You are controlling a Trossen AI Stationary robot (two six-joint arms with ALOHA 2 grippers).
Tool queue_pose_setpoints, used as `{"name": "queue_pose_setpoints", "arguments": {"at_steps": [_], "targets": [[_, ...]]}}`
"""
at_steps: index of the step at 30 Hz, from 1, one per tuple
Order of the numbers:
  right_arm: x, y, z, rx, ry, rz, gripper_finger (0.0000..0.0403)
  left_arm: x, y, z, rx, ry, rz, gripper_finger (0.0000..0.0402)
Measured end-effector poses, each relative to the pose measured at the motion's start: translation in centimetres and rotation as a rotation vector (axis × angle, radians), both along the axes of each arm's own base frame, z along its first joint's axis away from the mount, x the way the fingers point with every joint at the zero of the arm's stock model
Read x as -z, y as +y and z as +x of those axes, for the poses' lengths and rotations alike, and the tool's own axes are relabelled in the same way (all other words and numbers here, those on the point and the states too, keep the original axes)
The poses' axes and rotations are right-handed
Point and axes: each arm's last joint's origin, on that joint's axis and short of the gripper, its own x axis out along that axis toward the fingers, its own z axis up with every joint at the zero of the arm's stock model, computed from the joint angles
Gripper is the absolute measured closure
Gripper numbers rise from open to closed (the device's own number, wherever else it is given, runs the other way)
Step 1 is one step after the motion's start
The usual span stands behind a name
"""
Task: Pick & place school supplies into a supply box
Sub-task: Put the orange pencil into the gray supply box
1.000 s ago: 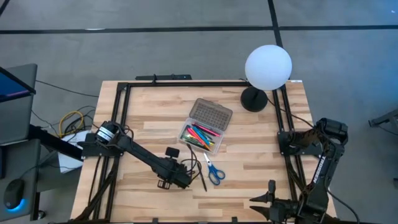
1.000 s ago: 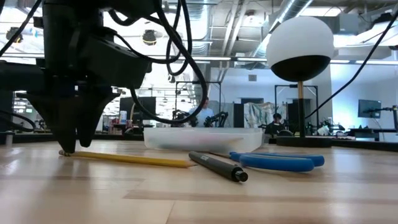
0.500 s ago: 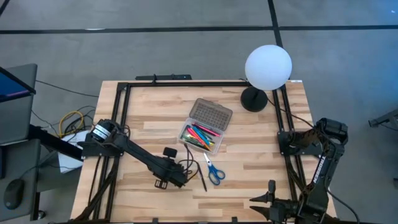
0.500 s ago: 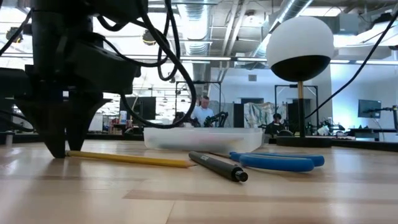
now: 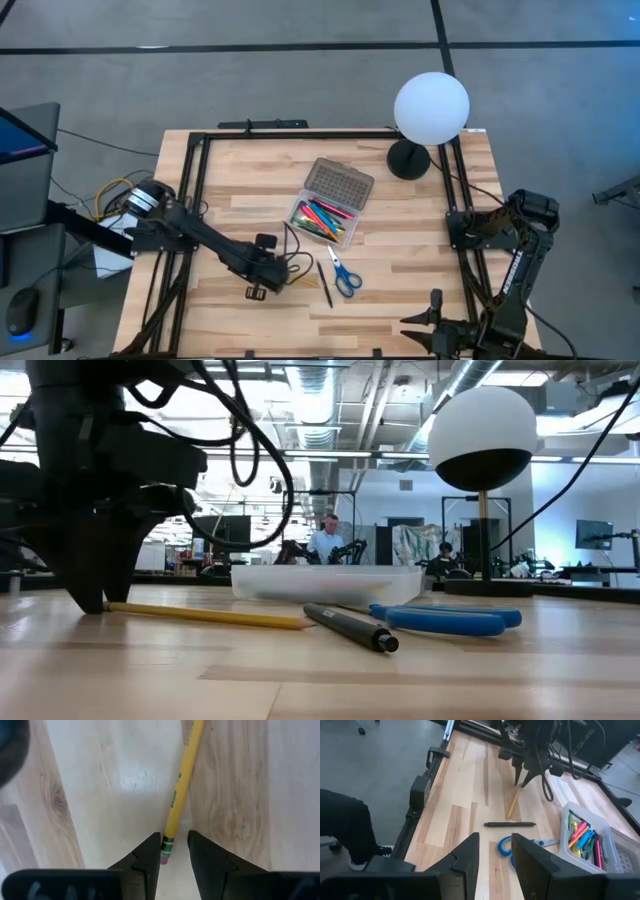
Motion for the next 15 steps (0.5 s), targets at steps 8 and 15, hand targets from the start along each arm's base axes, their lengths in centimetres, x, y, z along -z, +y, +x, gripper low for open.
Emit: {"name": "queue_pose_setpoints", "arguments": {"at_steps": [8, 15], "targets": [[0.0, -0.2, 0.3, 0.011, 0.0, -0.003, 0.0296, 0.9, 0.6, -1.2, -0.011, -0.061, -0.027, 0.0301], [0.1, -0.5, 1.2, 0.029, 0.025, 0.006, 0.0296, 0.9, 0.6, -1.1, 0.016, -0.066, -0.016, 0.0303]]}}
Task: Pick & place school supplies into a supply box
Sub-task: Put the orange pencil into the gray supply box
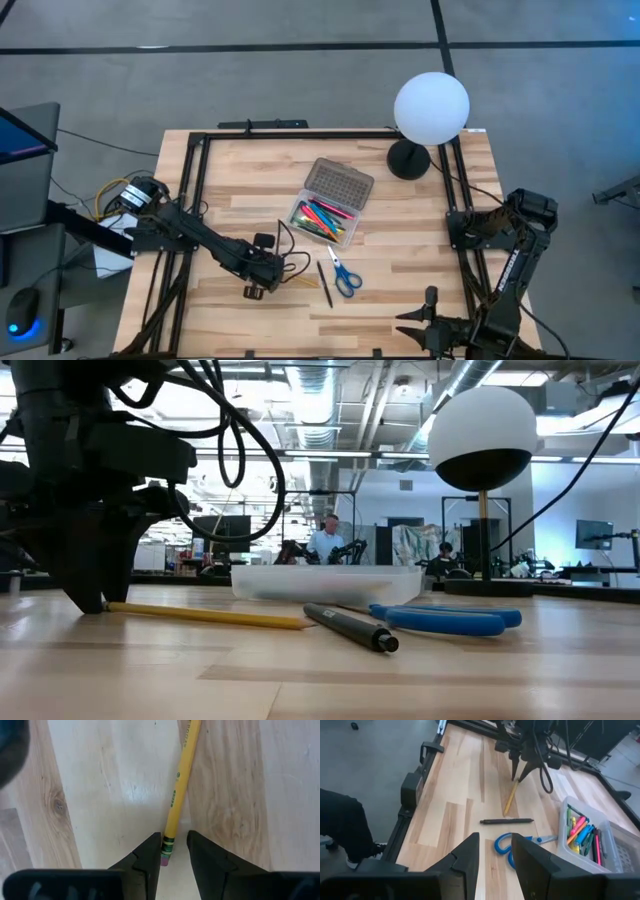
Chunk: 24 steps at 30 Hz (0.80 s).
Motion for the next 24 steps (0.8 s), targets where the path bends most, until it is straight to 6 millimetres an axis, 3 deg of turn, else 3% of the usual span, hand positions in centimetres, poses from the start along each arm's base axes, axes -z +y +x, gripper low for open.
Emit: {"name": "queue_pose_setpoints", "arguments": {"at_steps": [12, 20, 24], "targets": [[0.05, -0.15, 0.36, 0.004, 0.019, 0.007, 0.0296, 0.01, -0.05, 0.01, -0.01, -0.001, -0.008, 0.0388], [0.05, -0.15, 0.36, 0.003, 0.019, 0.008, 0.0296, 0.01, -0.02, 0.01, -0.03, -0.002, -0.011, 0.036], [0.05, -0.15, 0.35, 0.003, 0.019, 0.008, 0.0296, 0.02, -0.05, 0.06, -0.03, -0.008, -0.015, 0.0368]]}}
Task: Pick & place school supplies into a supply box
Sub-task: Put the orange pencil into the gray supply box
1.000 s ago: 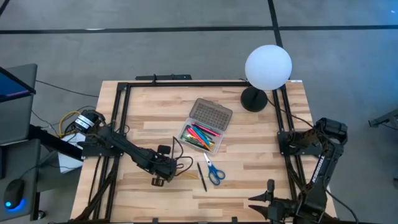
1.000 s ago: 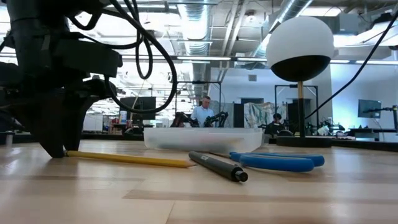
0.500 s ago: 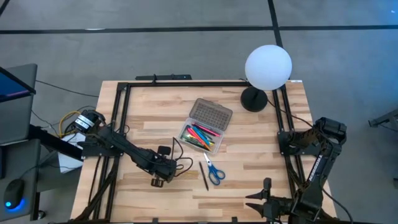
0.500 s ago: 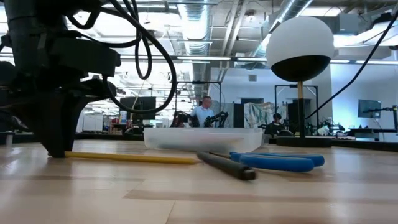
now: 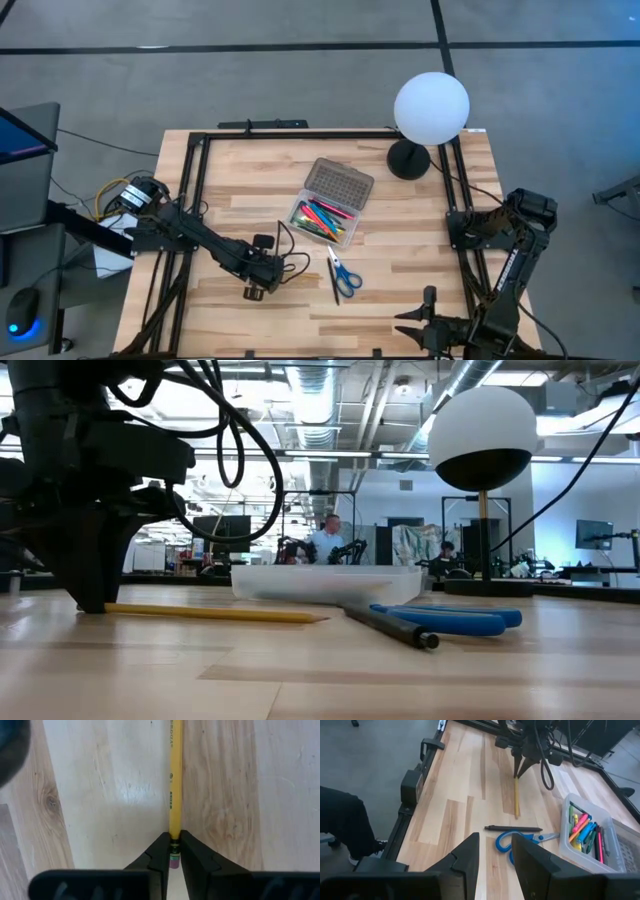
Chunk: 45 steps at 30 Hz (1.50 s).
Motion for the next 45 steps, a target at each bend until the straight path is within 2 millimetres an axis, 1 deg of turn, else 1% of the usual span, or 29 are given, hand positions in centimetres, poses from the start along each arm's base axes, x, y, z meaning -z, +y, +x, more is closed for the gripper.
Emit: {"name": "queue_pose_setpoints", "arguments": {"at_steps": [4, 8, 19, 23, 26, 32, 34, 37, 39, 41, 43, 45], "targets": [[0.0, 0.0, 0.0, 0.0, 0.0, 0.0, 0.0296, 0.0, -0.1, 0.2, 0.009, -0.017, -0.006, 0.0393], [0.0, 0.0, 0.0, 0.0, 0.0, 0.0, 0.0296, 0.0, -0.1, 0.2, 0.013, -0.027, -0.011, 0.039], [0.0, 0.0, 0.0, 0.0, 0.001, 0.0, 0.0296, -0.3, -1.2, 0.0, 0.068, -0.086, 0.01, 0.0399], [0.0, 0.0, 0.0, 0.0, 0.001, 0.0, 0.0296, -1.4, -1.6, -0.3, 0.079, -0.147, 0.004, 0.0401], [0.0, 0.0, 0.0, 0.0, 0.0, 0.0, 0.0296, -3.1, -1.9, -0.4, 0.084, -0.229, -0.025, 0.0398], [0.0, 0.0, 0.0, 0.0, 0.0, 0.0, 0.0296, -5.2, -2.3, -0.9, 0.08, -0.354, -0.008, 0.0398], [0.0, 0.0, 0.0, 0.0, 0.0, -0.001, 0.0296, -5.5, -2.3, -1.0, 0.073, -0.368, 0.007, 0.0398], [0.0, -0.1, 0.2, 0.006, -0.004, -0.005, 0.0296, -5.3, -1.9, -1.3, 0.038, -0.337, 0.045, 0.0399], [-0.1, -0.4, 0.7, 0.032, -0.028, -0.019, 0.0296, -4.9, -1.5, -1.4, 0.008, -0.301, 0.068, 0.04], [-0.2, -1.0, 1.7, 0.089, -0.077, -0.036, 0.0296, -4.6, -1.3, -1.5, -0.008, -0.279, 0.079, 0.04], [-0.3, -1.9, 3.5, 0.151, -0.088, -0.028, 0.0296, -4.7, -1.6, -1.5, -0.001, -0.293, 0.075, 0.04], [-0.2, -3.0, 5.6, 0.186, -0.047, -0.012, 0.0296, -4.7, -2.2, -1.7, 0.018, -0.337, 0.091, 0.0401]]}}
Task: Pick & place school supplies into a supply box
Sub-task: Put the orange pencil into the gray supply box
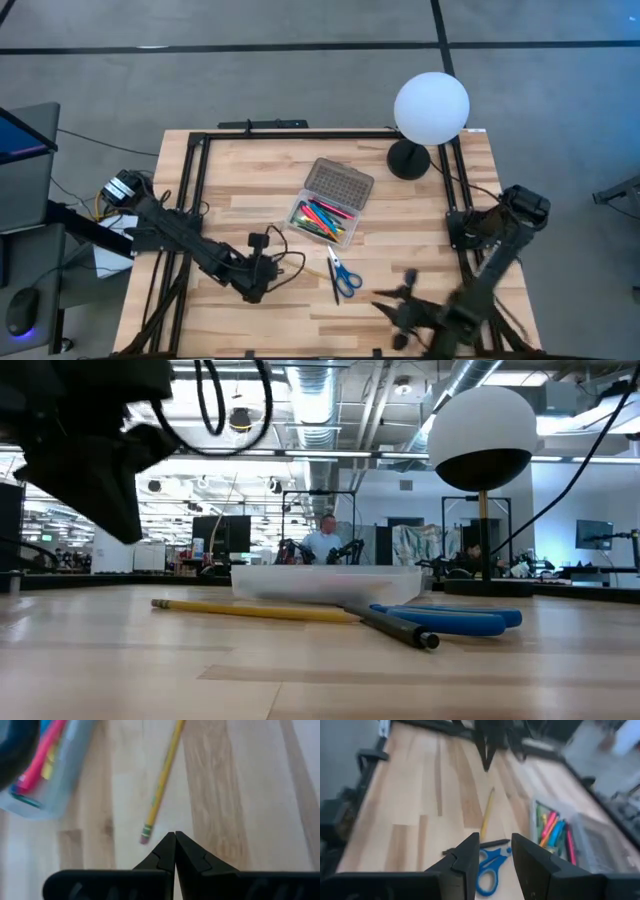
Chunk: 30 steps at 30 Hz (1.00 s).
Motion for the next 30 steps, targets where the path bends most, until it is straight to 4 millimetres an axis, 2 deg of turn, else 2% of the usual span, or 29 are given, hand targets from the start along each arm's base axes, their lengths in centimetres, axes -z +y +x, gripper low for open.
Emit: {"name": "queue_pose_setpoints", "arguments": {"at_steps": [3, 7, 14, 18, 23, 30], "targets": [[0.9, -1.1, 3.4, -0.026, 0.087, 0.01, 0.0296, 0.4, -0.8, -0.9, 0.014, -0.064, 0.084, 0.0401], [2.0, -2.2, 7.6, -0.111, 0.121, 0.026, 0.0296, 2.3, -1.3, -3.0, -0.027, -0.151, 0.148, 0.0401], [4.1, -5.7, 13.4, -0.144, 0.125, 0.135, 0.0296, 5.5, -2.7, -6.9, -0.039, -0.448, 0.068, 0.0402], [5.8, -8.1, 15.7, -0.131, 0.153, 0.194, 0.0296, 6.0, -3.2, -8.6, -0.061, -0.597, 0.066, 0.0401], [8.1, -10.7, 17.6, -0.101, 0.197, 0.265, 0.0296, 5.7, -4.0, -10.0, -0.058, -0.709, 0.104, 0.0401], [8.4, -12.6, 18.5, -0.044, 0.189, 0.345, 0.0296, 5.4, -4.9, -11.0, -0.03, -0.752, 0.104, 0.0401]]}}
